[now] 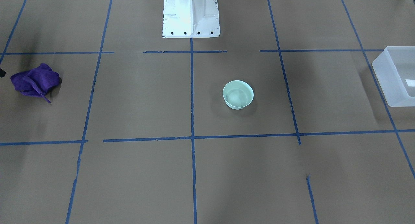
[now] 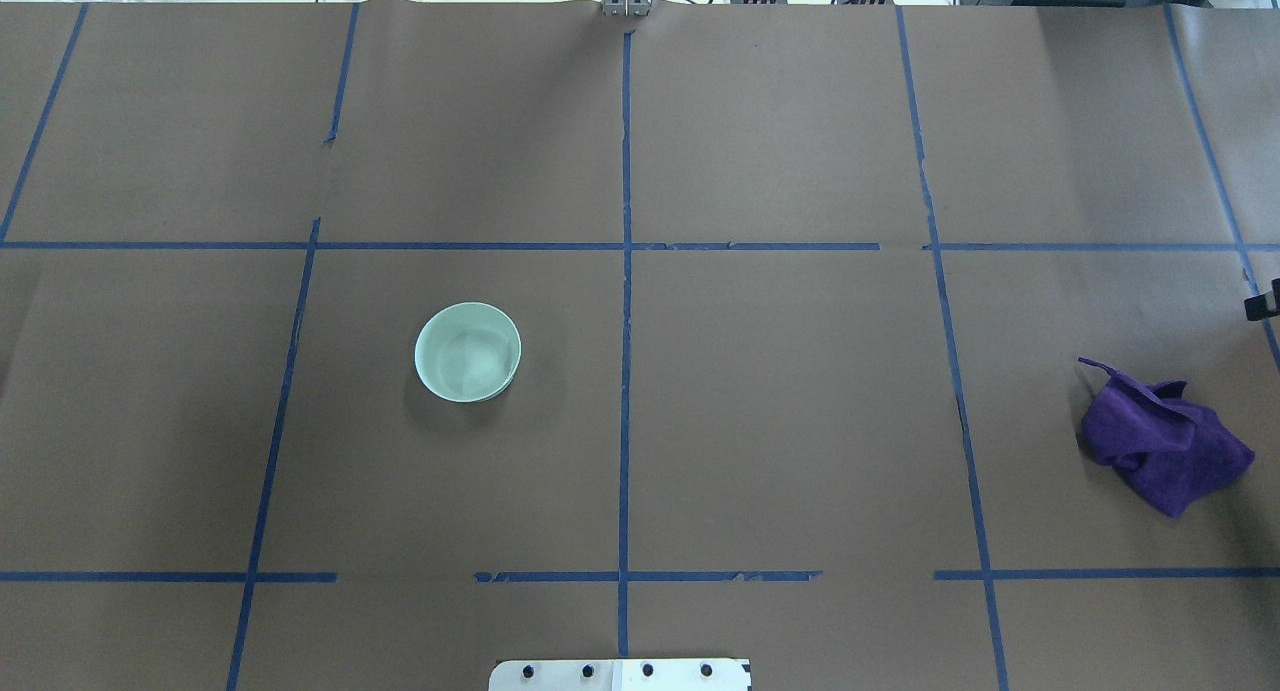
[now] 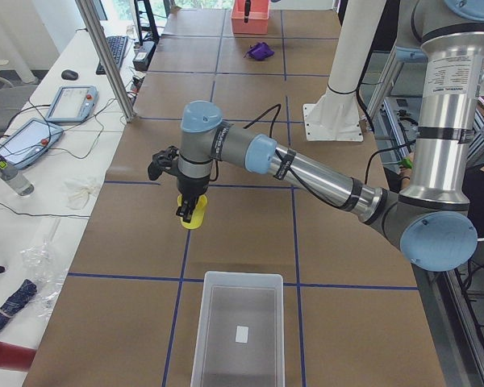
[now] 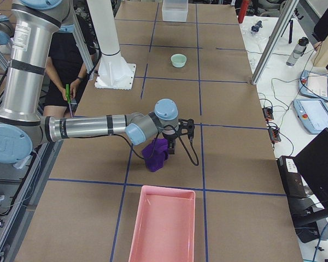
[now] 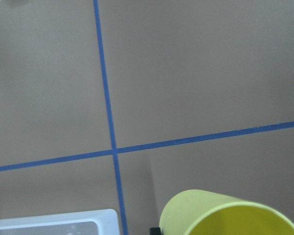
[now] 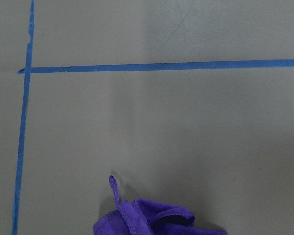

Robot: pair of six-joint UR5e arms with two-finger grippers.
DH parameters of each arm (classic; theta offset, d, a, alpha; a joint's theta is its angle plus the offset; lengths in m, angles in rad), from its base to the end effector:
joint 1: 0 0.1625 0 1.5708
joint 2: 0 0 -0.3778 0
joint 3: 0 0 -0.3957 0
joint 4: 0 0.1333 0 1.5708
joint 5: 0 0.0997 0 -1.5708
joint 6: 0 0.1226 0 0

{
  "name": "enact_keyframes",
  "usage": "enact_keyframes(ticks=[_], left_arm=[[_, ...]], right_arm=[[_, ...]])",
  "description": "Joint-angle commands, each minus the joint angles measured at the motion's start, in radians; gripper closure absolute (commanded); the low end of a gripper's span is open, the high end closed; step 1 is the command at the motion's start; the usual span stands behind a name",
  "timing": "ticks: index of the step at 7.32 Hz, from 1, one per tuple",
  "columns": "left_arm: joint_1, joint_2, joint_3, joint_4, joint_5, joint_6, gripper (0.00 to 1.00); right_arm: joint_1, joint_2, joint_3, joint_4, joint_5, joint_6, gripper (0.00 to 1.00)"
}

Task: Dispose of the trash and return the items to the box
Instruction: 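Carry the yellow cup away with left gripper while right reaches for cloth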

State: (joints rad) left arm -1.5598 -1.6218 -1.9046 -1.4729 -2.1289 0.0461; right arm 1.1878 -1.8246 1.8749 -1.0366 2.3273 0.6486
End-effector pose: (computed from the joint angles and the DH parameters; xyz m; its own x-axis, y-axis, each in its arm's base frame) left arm -0.0628 -0.5118 0.4628 0.8452 0.2032 -0.4943 -0.0496 0.9507 0.3061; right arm -0.1161 -0.4197 0.5276 0.6131 -0.0293 0.7895 -0.0736 0.9929 0.0939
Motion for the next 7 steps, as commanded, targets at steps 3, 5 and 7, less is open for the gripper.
enact_keyframes(ticks=[3, 5, 7], left_arm=[[-0.086, -0.006, 0.055, 0.0, 0.001, 0.138, 1.0], [-0.092, -0.007, 0.059, -0.001, 0.003, 0.139, 1.0], [-0.106, -0.006, 0.082, -0.009, 0.003, 0.146, 1.0]], right_arm=[[-0.272, -0.032, -0.026, 0.084, -0.144, 0.051, 0.0], [-0.313, -0.038, -0.048, 0.084, -0.147, 0.049, 0.0], [-0.324, -0.036, -0.077, 0.084, -0.148, 0.051, 0.0]])
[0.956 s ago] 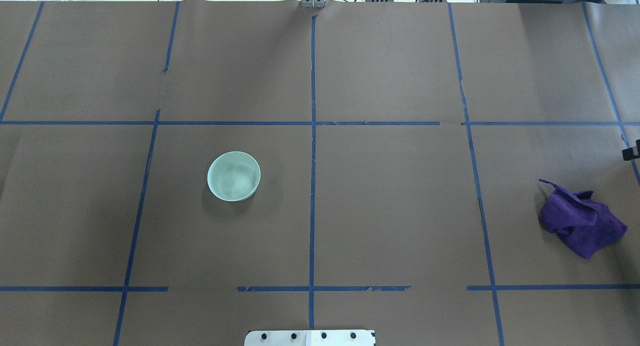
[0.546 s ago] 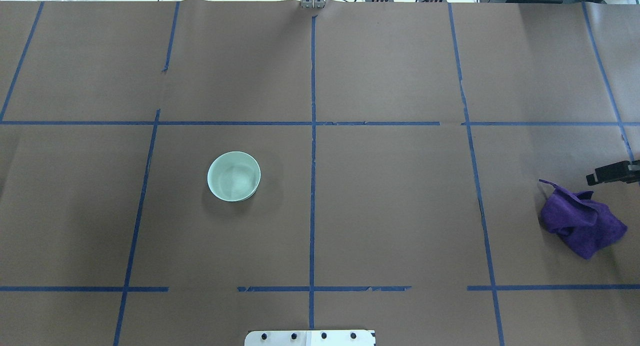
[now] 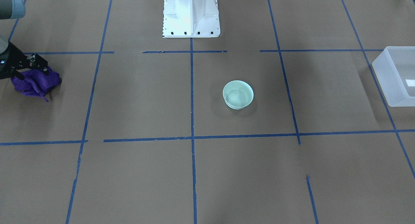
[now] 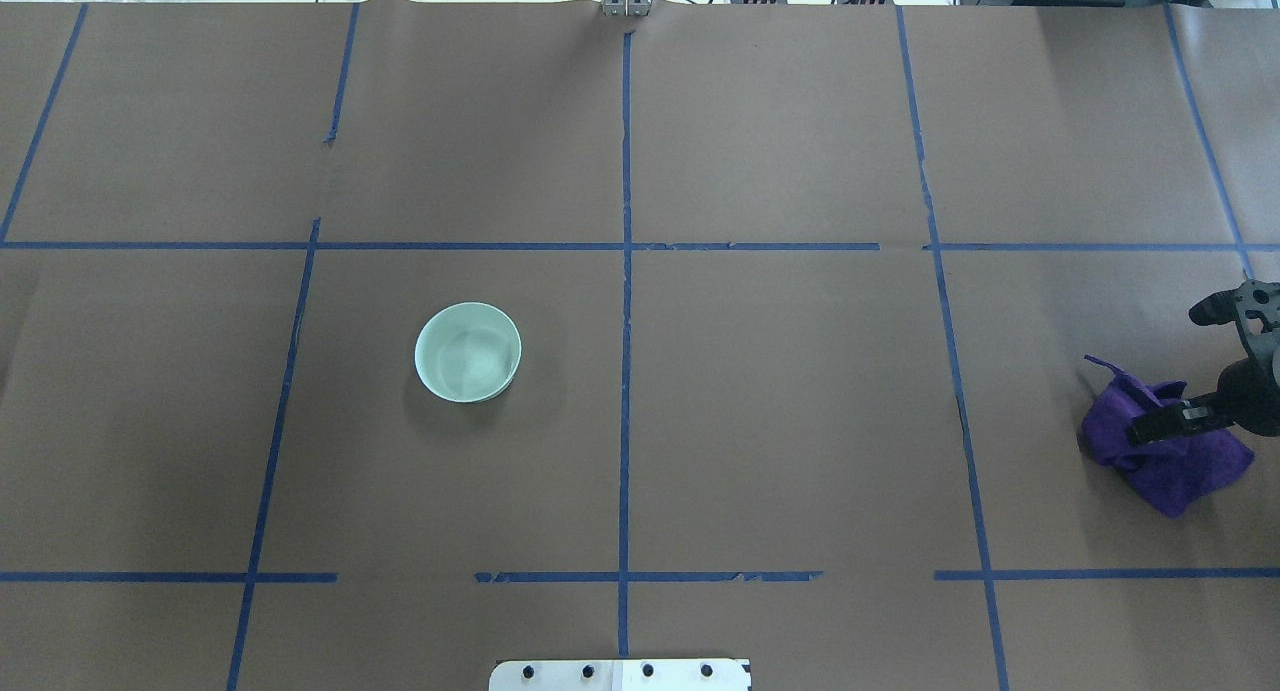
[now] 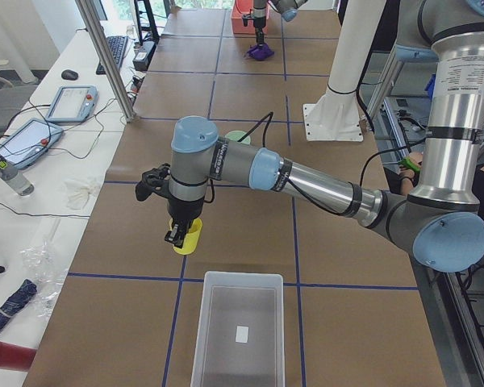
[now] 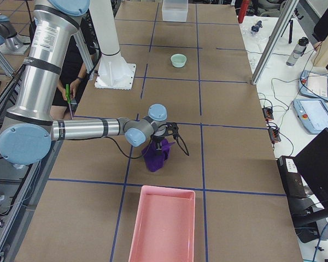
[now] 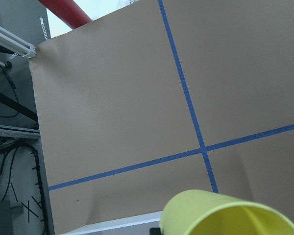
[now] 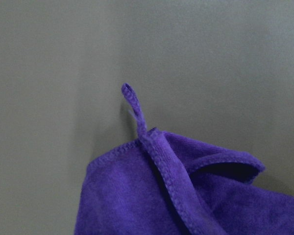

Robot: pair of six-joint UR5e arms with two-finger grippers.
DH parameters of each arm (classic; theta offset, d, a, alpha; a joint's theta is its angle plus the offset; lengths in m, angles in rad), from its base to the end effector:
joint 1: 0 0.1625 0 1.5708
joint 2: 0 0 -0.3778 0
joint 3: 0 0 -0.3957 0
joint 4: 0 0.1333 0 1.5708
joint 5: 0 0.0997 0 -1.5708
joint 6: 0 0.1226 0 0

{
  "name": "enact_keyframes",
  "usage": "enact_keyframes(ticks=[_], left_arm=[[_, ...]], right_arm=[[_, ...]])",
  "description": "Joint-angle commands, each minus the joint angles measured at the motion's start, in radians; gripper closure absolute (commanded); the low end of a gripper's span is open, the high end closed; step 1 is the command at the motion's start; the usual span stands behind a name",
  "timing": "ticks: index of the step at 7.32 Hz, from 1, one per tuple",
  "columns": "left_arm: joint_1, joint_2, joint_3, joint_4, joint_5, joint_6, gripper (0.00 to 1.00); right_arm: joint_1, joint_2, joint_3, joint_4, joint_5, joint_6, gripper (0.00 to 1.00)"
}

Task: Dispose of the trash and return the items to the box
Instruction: 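Carry the yellow cup away with left gripper while right reaches for cloth, then grasp the purple cloth with the right gripper and lift it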

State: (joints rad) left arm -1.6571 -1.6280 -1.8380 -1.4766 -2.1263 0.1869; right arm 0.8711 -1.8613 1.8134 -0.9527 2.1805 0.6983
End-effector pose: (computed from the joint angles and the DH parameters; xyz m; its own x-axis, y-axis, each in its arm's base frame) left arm -0.1130 -0.5097 0.4922 0.8575 0.2261 -0.4621 -0.0768 0.9444 0.3196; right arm -0.2256 -0.3659 0.5742 0.6765 -0.1715 0.7162 0.1400 0.9847 0.1035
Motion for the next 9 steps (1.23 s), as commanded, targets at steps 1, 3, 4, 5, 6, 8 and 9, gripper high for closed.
enact_keyframes(ticks=[1, 3, 4, 5, 6, 8, 9], left_arm=[[-0.018, -0.001, 0.041, -0.005, -0.003, 0.063, 1.0], [-0.029, 0.002, 0.109, -0.069, -0.004, 0.081, 1.0], [-0.029, 0.008, 0.156, -0.132, -0.004, 0.082, 1.0], [-0.036, 0.008, 0.195, -0.181, -0.004, 0.082, 1.0], [-0.036, 0.008, 0.21, -0.191, -0.004, 0.08, 1.0], [-0.036, 0.025, 0.244, -0.194, -0.006, 0.082, 1.0], [-0.036, 0.051, 0.247, -0.2, -0.007, 0.08, 1.0]], right_arm=[[-0.009, 0.001, -0.029, 0.0, -0.001, 0.001, 0.28], [-0.007, 0.005, -0.031, 0.0, 0.001, -0.003, 1.0], [-0.007, 0.008, -0.029, 0.002, 0.004, 0.0, 1.0], [-0.006, 0.008, -0.022, 0.002, 0.012, 0.003, 1.0], [-0.003, 0.01, -0.011, 0.002, 0.016, 0.001, 1.0], [0.028, 0.001, 0.059, -0.008, 0.019, 0.0, 1.0], [0.07, -0.001, 0.09, -0.014, 0.062, 0.001, 1.0]])
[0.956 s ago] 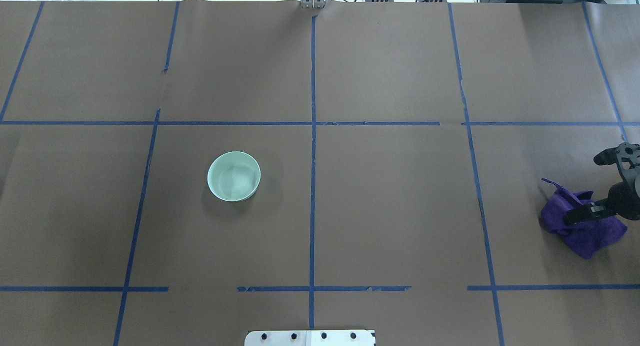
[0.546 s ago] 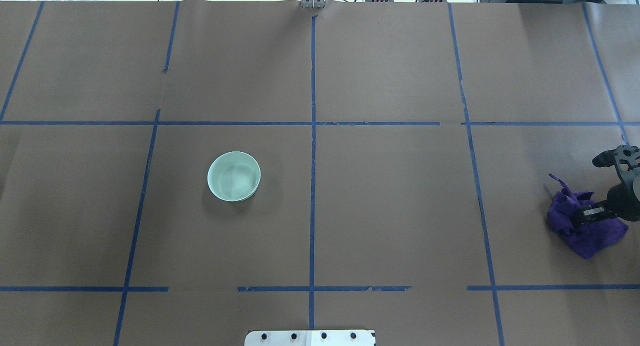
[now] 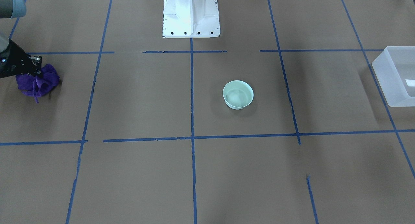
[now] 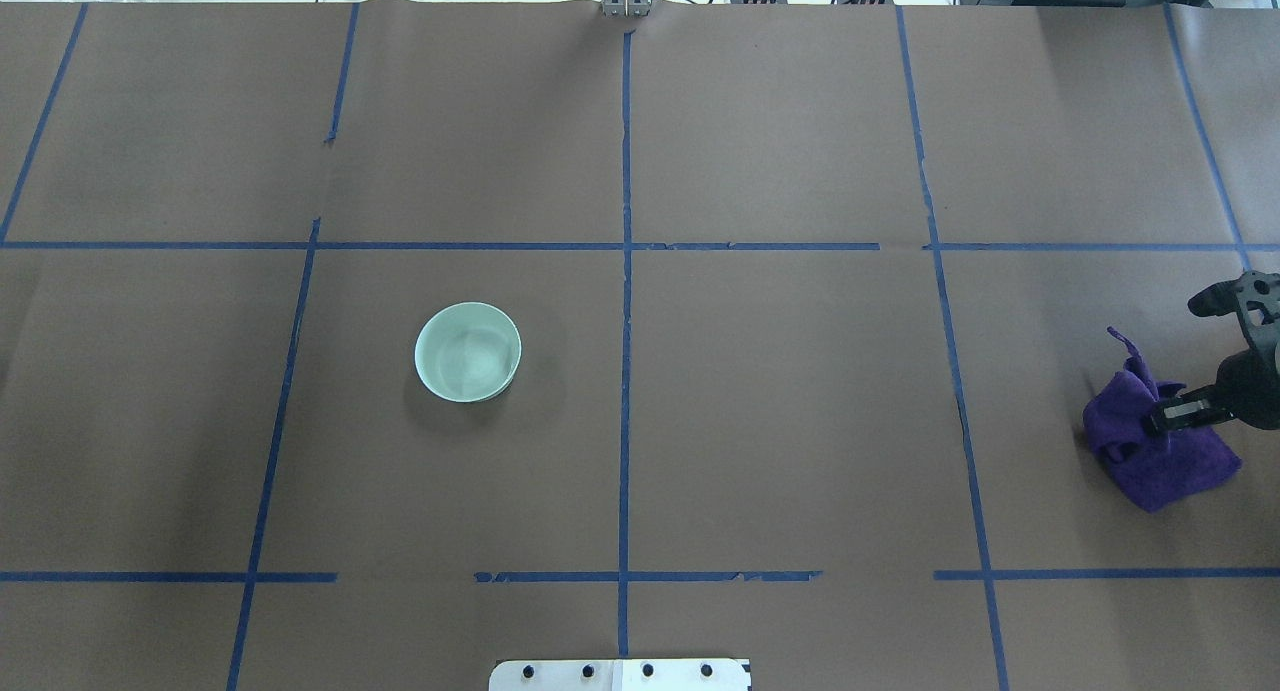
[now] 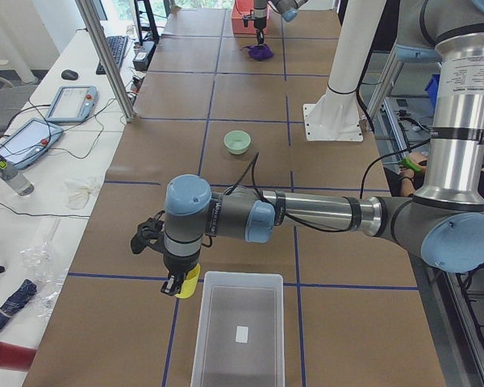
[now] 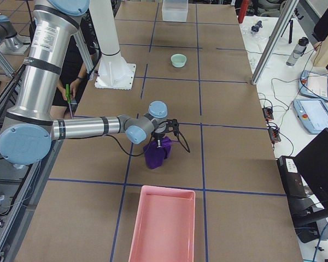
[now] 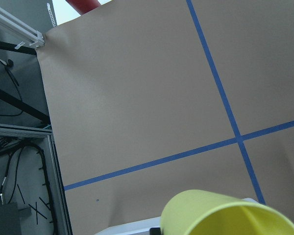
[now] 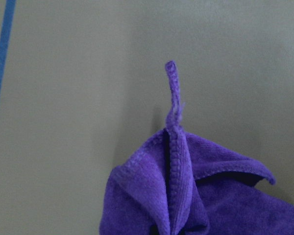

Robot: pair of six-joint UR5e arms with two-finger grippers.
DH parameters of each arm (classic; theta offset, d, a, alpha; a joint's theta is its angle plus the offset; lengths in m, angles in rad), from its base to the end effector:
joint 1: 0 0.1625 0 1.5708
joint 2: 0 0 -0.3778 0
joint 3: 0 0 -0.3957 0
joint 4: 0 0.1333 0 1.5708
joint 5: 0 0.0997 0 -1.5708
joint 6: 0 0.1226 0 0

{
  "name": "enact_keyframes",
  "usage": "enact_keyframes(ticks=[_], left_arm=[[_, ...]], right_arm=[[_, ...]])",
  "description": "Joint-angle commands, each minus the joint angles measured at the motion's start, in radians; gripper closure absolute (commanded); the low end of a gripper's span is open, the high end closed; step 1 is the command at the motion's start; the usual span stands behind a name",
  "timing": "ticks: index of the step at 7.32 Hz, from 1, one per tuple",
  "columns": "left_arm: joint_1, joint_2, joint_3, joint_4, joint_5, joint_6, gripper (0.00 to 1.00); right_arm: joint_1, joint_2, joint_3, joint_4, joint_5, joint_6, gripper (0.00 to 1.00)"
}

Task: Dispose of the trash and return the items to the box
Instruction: 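Grasp the purple cloth with the right gripper and lift it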

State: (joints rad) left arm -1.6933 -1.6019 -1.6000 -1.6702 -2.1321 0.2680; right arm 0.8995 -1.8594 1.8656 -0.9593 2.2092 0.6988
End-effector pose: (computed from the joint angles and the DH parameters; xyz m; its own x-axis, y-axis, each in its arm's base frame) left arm -0.1313 -0.5094 0.6029 0.8521 0.2407 -0.4646 -0.1089 0.9500 0.2925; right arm -0.2181 -0.3714 0.5447 0.6433 -0.1787 0.7445 0.1218 0.9839 0.1309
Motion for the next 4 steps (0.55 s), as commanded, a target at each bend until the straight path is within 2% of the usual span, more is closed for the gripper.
enact_keyframes(ticks=[1, 2, 4], left_arm=[[0.0, 0.04, 0.012, -0.014, -0.002, -0.012, 1.0], [0.0, 0.075, 0.015, -0.016, -0.005, -0.015, 1.0], [0.0, 0.141, 0.012, -0.032, -0.012, -0.015, 1.0]], right_arm=[[0.14, -0.001, 0.059, -0.009, 0.138, 0.001, 1.0], [0.203, -0.004, 0.088, -0.009, 0.217, 0.001, 1.0], [0.289, -0.004, 0.142, -0.01, 0.262, 0.001, 1.0]])
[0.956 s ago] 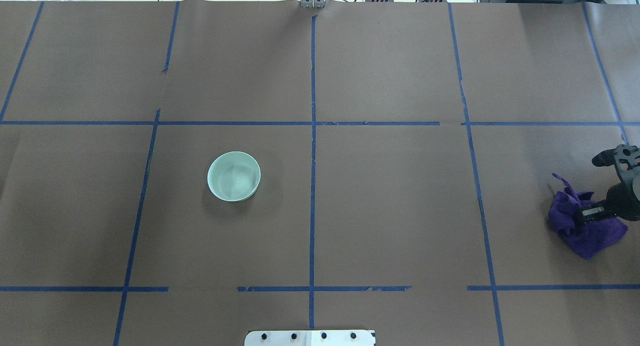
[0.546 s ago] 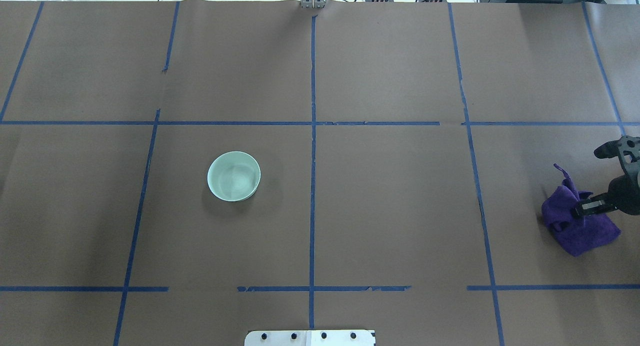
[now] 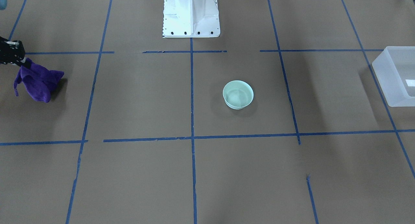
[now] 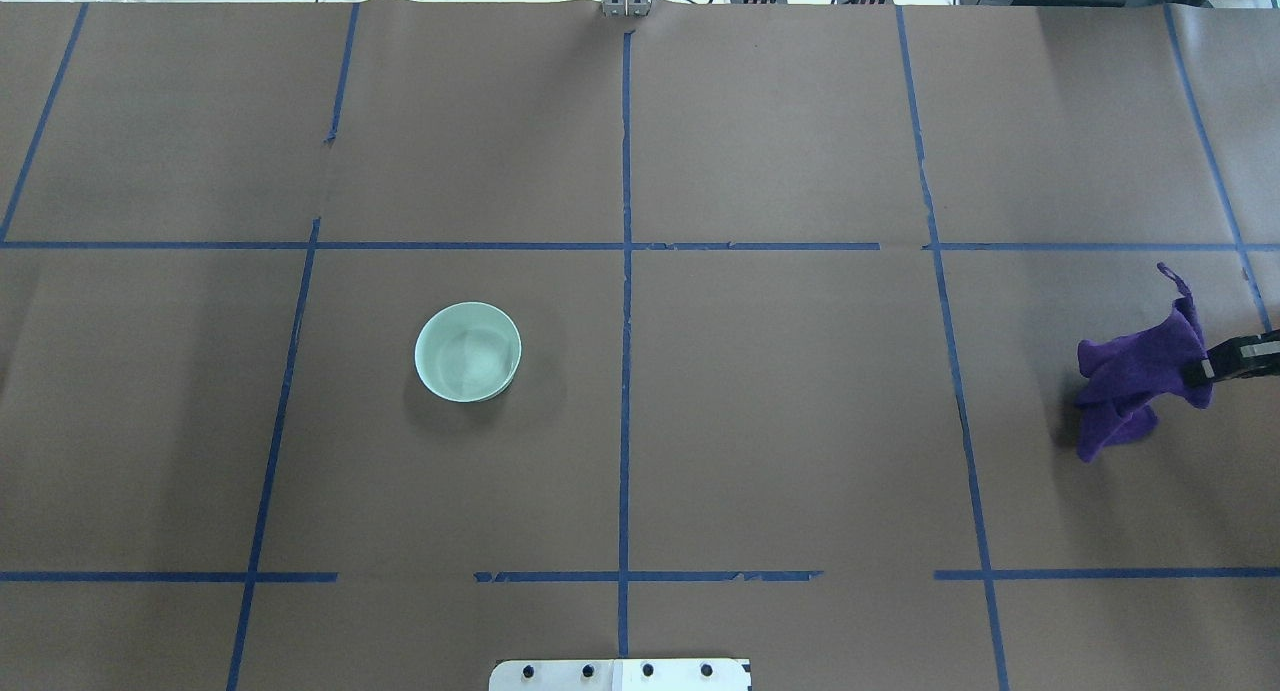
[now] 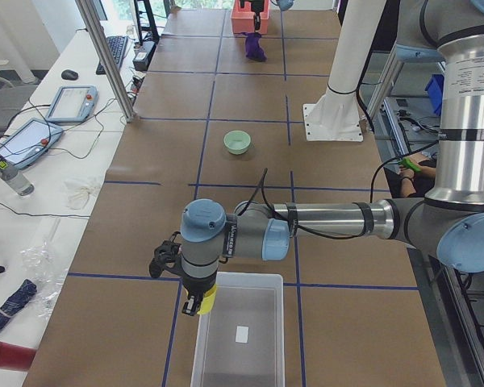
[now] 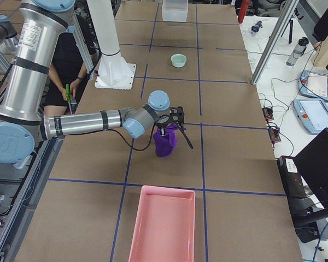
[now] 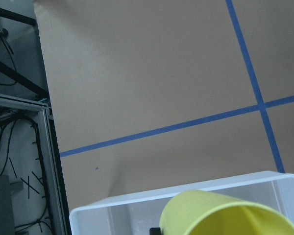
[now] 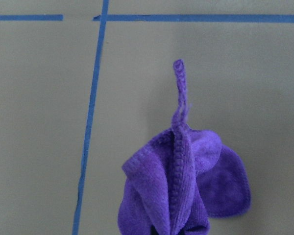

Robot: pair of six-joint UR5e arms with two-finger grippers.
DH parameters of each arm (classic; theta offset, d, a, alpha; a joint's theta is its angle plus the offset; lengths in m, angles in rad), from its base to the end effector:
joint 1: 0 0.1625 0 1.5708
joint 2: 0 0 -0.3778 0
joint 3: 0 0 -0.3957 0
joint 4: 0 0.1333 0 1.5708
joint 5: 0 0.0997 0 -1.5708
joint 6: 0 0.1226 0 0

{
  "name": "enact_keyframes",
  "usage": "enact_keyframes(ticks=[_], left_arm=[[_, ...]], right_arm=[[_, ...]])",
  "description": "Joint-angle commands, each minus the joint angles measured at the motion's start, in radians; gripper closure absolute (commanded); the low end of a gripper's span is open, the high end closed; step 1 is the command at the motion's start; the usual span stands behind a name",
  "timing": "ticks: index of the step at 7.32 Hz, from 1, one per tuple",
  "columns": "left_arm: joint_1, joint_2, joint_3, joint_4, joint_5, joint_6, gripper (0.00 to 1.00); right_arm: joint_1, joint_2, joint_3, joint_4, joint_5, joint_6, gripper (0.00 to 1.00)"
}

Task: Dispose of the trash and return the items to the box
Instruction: 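Grasp the purple cloth with the right gripper and lift it, then carry the purple cloth off the table with the right gripper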

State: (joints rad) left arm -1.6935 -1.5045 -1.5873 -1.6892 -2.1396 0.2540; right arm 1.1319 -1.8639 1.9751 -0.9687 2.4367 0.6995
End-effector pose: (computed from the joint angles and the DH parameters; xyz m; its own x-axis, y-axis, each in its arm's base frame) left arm -0.1251 -0.4649 0.6554 0.8444 0.1845 -0.5029 -0.0931 0.9751 0.2014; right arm -0.1387 -0.3894 0.4751 0.4936 -0.1152 0.8620 0.0046 0.9915 0.1298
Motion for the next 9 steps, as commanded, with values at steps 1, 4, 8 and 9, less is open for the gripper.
enact_keyframes(ticks=[1, 4, 8, 9], left_arm=[[0.003, 0.079, 0.021, -0.062, -0.053, 0.001, 1.0], [0.037, 0.099, 0.085, -0.139, -0.146, 0.002, 1.0], [0.138, 0.121, 0.183, -0.318, -0.209, 0.001, 1.0], [0.152, 0.121, 0.193, -0.329, -0.227, 0.001, 1.0]], right_arm=[[0.102, 0.003, 0.063, -0.001, 0.036, 0.0, 1.0], [0.23, 0.011, 0.114, 0.001, 0.036, -0.006, 1.0], [0.365, 0.012, 0.114, 0.001, 0.03, -0.04, 1.0], [0.396, 0.012, 0.114, 0.001, 0.03, -0.057, 1.0]])
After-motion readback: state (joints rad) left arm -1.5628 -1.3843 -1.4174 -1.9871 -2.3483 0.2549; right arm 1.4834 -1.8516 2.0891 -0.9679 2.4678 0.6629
